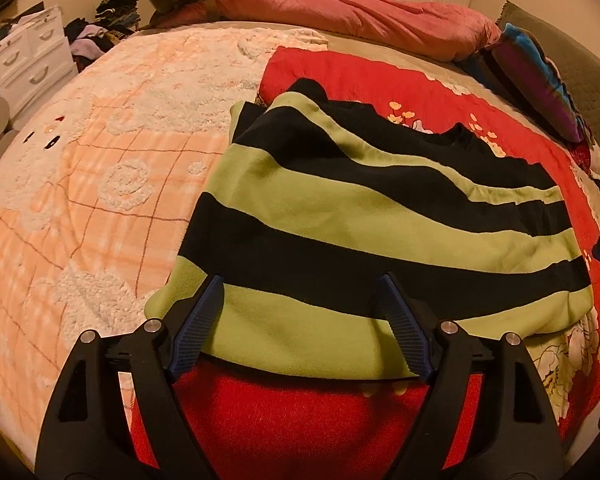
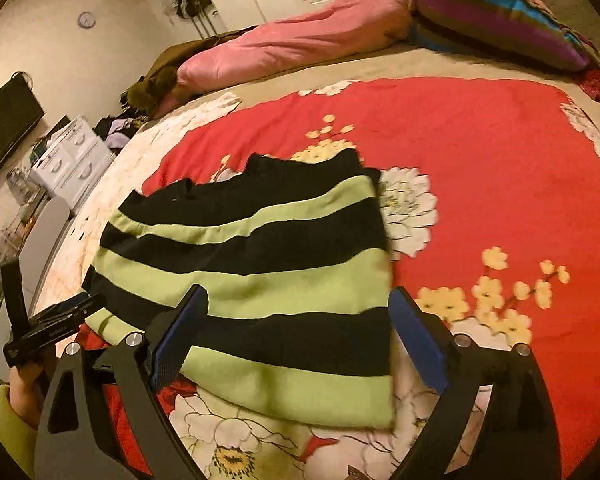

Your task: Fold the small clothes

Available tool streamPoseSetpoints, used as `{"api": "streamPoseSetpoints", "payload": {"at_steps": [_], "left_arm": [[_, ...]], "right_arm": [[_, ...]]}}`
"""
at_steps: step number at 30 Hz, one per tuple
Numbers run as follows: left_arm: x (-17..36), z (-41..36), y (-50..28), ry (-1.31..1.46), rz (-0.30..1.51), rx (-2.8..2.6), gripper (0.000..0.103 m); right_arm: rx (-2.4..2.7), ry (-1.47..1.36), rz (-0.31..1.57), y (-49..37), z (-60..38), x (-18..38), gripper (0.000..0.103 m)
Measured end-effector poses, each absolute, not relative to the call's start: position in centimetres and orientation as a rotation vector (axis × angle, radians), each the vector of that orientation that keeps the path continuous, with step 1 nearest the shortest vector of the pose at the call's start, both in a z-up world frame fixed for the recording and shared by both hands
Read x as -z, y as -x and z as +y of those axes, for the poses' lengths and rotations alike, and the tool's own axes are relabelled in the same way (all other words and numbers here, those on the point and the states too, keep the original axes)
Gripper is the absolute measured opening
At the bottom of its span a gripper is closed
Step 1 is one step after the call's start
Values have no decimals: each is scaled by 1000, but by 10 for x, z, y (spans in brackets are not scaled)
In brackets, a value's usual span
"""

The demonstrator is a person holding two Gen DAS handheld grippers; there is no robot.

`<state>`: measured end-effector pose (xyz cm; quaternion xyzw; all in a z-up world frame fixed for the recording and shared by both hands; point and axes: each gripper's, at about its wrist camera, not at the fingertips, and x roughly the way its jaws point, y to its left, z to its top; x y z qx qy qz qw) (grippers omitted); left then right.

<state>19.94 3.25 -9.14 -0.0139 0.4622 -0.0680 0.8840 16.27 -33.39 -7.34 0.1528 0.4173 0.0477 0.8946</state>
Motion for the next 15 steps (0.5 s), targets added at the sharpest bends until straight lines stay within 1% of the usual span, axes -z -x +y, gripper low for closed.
{"api": "streamPoseSetpoints", "payload": {"at_steps": [11,13,14,15], "left_arm": [[81,40,-193,55,917,114,75],[79,43,-191,55,907,104,78],[78,44,-190,55,901,100,79],[76,44,-188,56,898,98,81]], "right_arm": [[-80,-316,835,-151,-334,58,91],[-92,-309,827,-149,-331,54,91],[-99,-313,824,-148,-330,51,93],[-104,-319,823,-148,-329,49,98]]}}
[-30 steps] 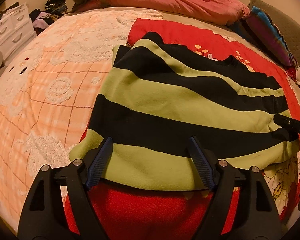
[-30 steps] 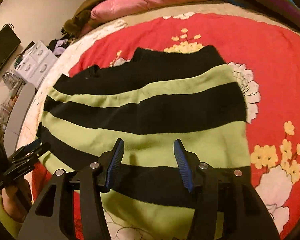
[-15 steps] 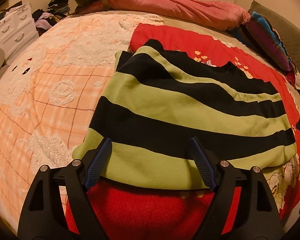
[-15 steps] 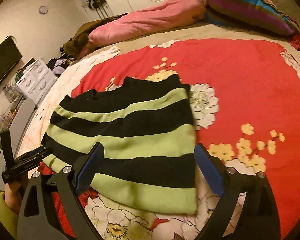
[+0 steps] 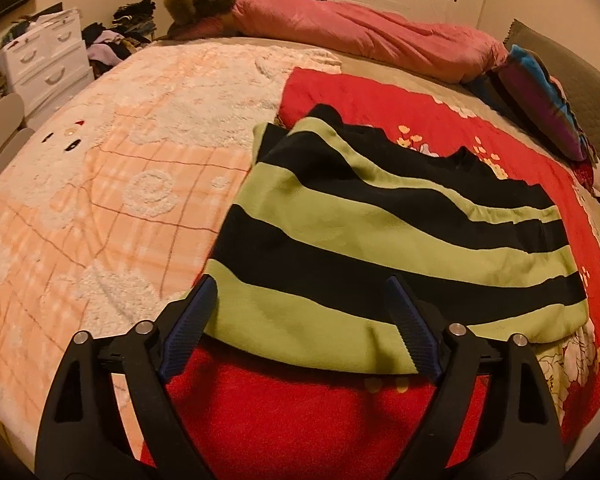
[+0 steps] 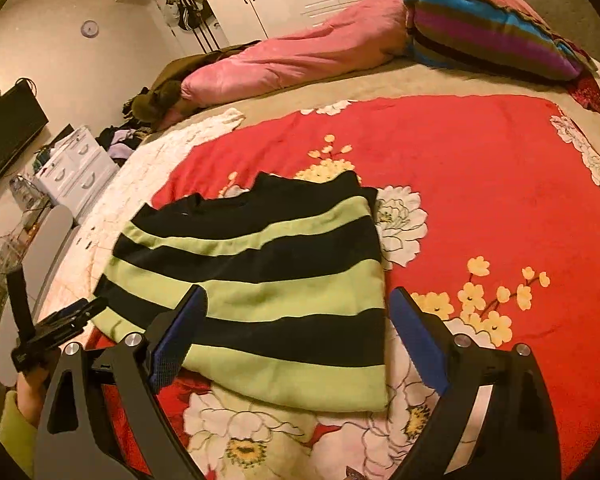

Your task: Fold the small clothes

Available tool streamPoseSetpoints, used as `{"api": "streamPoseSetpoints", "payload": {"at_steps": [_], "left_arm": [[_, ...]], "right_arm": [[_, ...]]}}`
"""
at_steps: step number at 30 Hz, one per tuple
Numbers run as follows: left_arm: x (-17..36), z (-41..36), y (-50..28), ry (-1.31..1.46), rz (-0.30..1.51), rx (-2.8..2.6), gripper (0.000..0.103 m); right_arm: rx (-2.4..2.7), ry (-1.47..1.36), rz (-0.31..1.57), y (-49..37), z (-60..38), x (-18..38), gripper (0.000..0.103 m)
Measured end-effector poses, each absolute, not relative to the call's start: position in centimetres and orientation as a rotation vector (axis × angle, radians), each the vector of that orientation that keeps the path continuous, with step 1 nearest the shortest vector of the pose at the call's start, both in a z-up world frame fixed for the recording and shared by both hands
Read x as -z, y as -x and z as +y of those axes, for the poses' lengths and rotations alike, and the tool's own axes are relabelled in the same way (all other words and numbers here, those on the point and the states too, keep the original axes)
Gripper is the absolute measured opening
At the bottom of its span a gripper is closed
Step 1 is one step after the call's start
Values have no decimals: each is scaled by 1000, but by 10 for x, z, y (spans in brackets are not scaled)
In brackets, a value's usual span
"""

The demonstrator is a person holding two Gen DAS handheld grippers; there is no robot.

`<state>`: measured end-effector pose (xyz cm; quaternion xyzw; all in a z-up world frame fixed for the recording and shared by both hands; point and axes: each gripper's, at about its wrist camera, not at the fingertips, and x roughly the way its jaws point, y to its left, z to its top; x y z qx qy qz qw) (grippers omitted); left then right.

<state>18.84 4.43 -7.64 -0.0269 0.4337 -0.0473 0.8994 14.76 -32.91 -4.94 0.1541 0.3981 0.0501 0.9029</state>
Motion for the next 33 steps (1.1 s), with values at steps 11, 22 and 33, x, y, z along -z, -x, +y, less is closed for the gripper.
{"api": "streamPoseSetpoints", "payload": {"at_steps": [11,22,33], "left_arm": [[61,53,-168,89,855,72,94],[38,86,-142,148,835,17,94],[30,112,-136,167,820,-28,94]], "right_arm": [[-115,-270,792,-137,-313,30,98],[-199,-184,797,-131,-268,22,98],[-294,-42,802,-128,-203,25,98]]}}
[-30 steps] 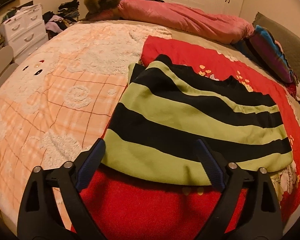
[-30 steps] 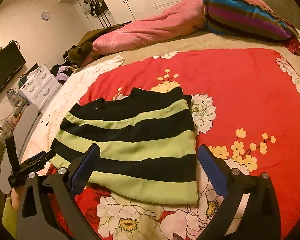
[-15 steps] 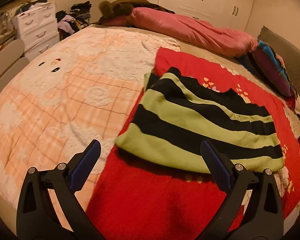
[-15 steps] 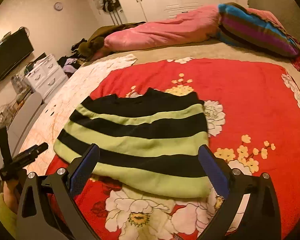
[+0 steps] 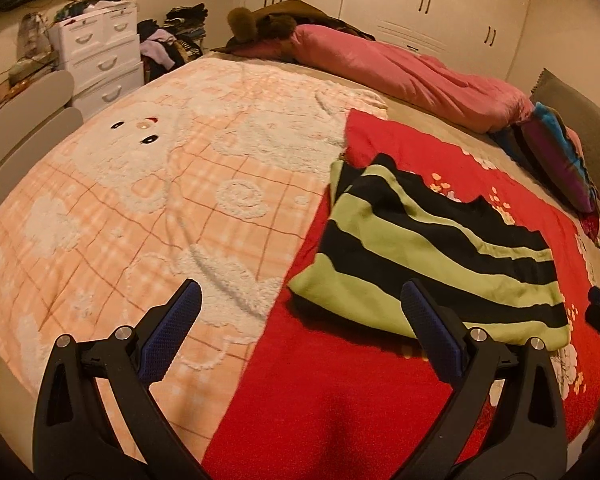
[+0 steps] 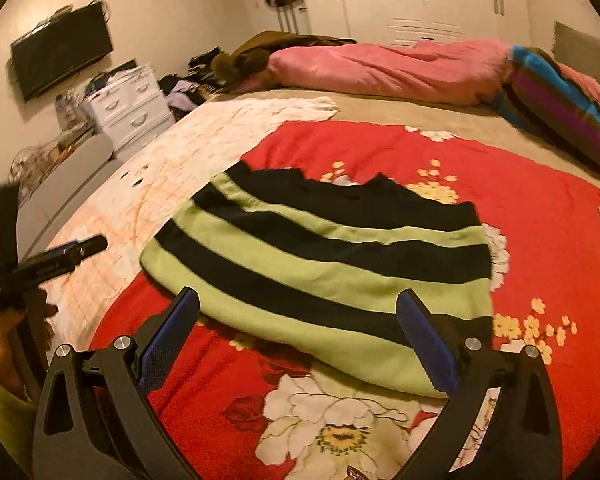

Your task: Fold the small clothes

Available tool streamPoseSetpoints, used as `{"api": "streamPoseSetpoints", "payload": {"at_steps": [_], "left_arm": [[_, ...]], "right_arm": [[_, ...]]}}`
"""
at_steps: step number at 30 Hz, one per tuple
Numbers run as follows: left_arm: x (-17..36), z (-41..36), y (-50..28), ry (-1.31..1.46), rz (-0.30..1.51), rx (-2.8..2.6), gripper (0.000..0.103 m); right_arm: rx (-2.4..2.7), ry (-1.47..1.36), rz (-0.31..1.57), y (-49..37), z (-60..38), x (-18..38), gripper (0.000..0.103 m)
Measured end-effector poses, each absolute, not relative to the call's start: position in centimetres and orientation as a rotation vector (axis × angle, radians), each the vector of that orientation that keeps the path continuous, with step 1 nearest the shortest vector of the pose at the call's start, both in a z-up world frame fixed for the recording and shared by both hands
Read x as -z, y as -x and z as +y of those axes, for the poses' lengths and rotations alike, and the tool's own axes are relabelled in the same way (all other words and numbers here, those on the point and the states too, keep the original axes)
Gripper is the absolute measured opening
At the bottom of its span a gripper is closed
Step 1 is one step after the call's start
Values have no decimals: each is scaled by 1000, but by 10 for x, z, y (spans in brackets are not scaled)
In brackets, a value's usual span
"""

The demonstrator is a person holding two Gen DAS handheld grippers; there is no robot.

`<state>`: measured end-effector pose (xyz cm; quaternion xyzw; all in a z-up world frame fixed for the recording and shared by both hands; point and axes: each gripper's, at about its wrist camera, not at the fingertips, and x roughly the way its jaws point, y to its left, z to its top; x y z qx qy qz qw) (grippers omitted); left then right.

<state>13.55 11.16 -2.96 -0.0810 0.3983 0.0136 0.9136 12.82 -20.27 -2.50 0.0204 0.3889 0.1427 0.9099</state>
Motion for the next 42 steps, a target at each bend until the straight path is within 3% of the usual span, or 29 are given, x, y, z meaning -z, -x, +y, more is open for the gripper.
{"api": "streamPoseSetpoints", "payload": {"at_steps": [32,42], "left_arm": [[72,165,-153,318,894,-120,94],[65,190,-205,438,881,-76,94]], "right_arm": [[-455,401,787,-162,-41,120,98],[-452,455,786,-186,-13,148,96]]}}
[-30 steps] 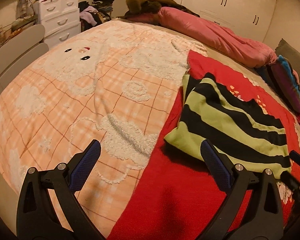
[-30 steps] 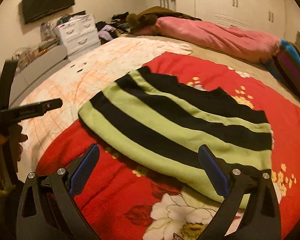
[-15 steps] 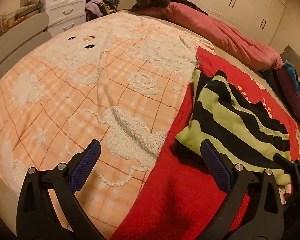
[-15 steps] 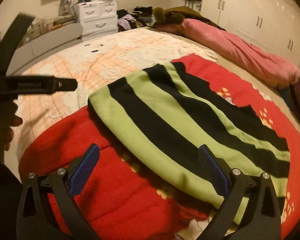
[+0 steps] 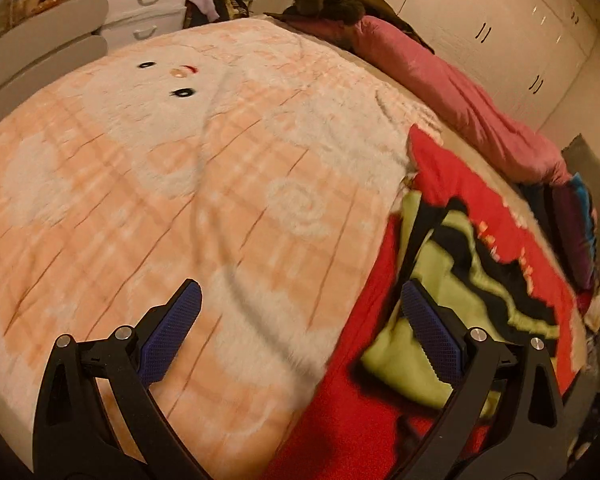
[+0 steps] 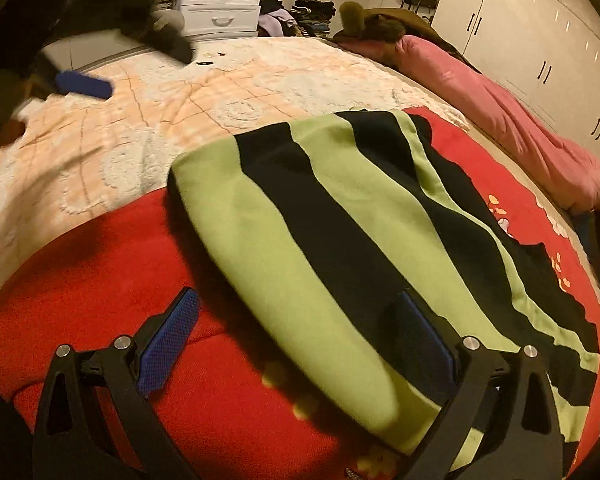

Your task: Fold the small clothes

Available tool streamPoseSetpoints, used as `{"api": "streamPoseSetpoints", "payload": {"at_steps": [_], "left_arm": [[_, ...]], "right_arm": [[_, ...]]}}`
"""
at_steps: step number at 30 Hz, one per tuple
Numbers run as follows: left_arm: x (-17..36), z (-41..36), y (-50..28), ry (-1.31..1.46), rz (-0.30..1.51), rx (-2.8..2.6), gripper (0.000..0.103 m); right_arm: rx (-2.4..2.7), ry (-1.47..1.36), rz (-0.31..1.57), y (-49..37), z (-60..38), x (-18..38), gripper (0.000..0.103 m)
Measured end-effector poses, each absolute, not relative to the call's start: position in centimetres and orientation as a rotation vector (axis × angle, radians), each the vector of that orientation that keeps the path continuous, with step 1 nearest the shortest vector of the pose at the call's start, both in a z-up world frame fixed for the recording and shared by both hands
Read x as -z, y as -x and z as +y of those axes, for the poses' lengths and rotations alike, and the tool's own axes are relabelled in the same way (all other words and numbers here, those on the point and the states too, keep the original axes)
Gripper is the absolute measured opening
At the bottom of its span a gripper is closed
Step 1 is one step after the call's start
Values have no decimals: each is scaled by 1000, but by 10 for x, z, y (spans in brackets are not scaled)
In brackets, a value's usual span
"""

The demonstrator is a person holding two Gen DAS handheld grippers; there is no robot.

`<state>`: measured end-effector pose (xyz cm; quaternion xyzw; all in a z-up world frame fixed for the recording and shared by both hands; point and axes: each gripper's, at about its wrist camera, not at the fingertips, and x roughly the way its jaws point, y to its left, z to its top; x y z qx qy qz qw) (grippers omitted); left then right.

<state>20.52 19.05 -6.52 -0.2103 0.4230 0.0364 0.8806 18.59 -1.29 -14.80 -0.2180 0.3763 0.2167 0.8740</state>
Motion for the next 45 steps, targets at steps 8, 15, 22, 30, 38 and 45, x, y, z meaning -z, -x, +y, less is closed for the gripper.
{"api": "streamPoseSetpoints", "payload": {"at_steps": [8,15,22,30,38,45], "left_arm": [[68,167,-270,544,930,135,94],[79,134,-319,565,1038,307,94],[99,109,-339,540,1129,355,84],[106,90,-347,515,1169,390,61],[112,83,-344,462,1162,345,48],[106,82,-336,436,1134,332,22]], "right_arm": [[-468,385,680,-191,-30,133,10],[-501,282,653,-188,-52,119,8],[-512,226,663,-187,-58,118,8],[-516,192,672,-186,-59,120,8],[-503,236,670,-184,-51,123,9],[-516,221,682,-187,-53,123,9]]}}
